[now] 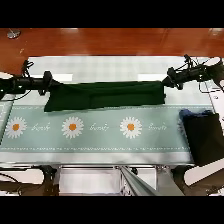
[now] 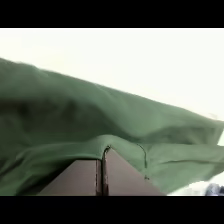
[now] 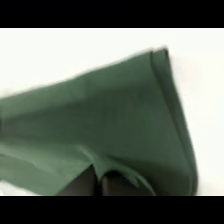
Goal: Fold the shirts.
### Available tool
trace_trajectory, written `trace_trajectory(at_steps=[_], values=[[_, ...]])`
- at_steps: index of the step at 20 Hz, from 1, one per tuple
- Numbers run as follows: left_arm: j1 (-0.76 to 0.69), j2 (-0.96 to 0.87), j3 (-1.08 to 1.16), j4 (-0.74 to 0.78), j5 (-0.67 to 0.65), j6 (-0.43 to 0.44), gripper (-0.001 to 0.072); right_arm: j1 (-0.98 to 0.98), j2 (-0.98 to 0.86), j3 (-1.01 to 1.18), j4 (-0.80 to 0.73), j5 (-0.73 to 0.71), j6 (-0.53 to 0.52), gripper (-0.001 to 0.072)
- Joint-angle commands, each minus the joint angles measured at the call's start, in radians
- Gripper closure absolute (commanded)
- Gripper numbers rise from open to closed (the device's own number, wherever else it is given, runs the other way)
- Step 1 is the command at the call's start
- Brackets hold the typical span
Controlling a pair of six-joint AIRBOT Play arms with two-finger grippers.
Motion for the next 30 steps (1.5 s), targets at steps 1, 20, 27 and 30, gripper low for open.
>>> trace_trajectory(at_steps=[1,20,27,30], values=[[-0.016,-0.04,0.021,-0.002,0.034,0.048,0.04,0.002,-0.069,0.056,0.034,0.032,-0.011,0.0151],[-0.302,0.481,-0.317,0.302,0.025,-0.141,0.0012,0.083,-0.153,0.093,-0.061,0.163,-0.017,0.0339],[-0.596,0.447,-0.303,0.294,0.319,-0.127,0.0677,0.064,0.068,0.117,-0.18,0.266,-0.05,0.069],[-0.723,0.375,-0.267,0.294,0.427,-0.156,0.0678,0.064,0.293,-0.081,-0.229,0.193,-0.056,0.069]])
